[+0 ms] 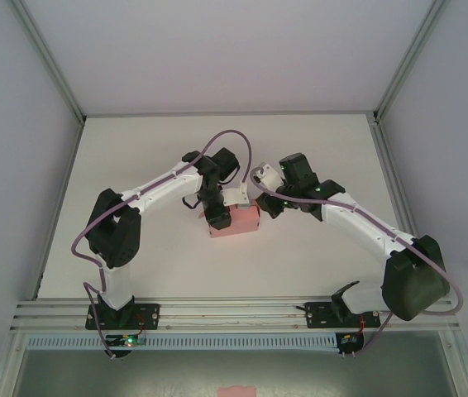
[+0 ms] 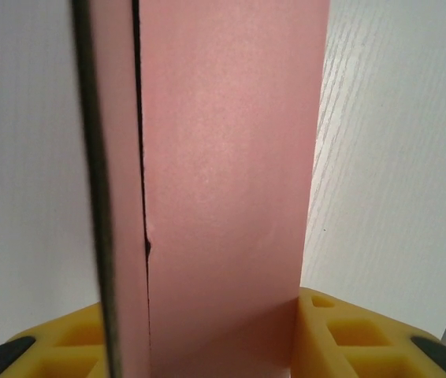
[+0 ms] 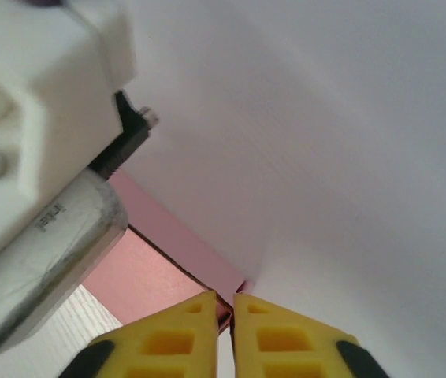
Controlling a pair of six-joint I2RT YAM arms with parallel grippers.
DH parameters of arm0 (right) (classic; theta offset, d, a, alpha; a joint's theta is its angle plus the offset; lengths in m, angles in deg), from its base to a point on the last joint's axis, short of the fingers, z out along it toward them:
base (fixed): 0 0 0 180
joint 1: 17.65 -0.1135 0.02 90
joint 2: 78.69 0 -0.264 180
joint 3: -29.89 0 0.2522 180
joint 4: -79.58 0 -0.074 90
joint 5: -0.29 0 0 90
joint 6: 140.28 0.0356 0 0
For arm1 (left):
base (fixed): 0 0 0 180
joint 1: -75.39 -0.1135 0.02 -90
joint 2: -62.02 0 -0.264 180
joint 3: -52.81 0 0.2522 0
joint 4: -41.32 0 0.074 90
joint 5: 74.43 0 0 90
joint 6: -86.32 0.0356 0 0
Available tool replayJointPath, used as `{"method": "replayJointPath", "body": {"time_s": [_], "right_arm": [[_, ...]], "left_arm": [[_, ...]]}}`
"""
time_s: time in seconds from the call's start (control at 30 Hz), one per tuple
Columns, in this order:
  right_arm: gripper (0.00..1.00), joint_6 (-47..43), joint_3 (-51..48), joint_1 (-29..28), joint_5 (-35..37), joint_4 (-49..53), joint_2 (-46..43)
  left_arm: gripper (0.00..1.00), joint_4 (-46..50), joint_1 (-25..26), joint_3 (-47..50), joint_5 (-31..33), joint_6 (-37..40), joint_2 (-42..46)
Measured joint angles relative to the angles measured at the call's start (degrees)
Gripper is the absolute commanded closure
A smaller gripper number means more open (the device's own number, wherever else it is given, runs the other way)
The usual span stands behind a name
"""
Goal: Assemble paper box
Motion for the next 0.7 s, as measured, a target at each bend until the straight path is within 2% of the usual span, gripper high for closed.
{"method": "replayJointPath", "body": {"time_s": [0.07, 0.27, 0.4, 0.7], "right_arm": [[0.82, 2.03, 0.02, -1.11, 1.36, 0.59, -0.02], [0.89, 6.67, 0.37, -1.44, 2.99, 1.07, 0.09], [0.84, 8.90, 1.99, -1.81, 3.93, 2.78, 1.27], [0.80, 12.33, 2.51, -2.49, 5.75, 4.00, 1.49]], "left_arm": [[0.60, 0.00, -0.04, 0.00, -0.11, -0.13, -0.02], [0.60, -0.02, -0.09, 0.00, -0.13, -0.31, -0.02], [0.60, -0.04, -0.09, 0.00, -0.13, -0.59, -0.02], [0.61, -0.04, -0.11, 0.00, -0.35, -1.05, -0.02]]}}
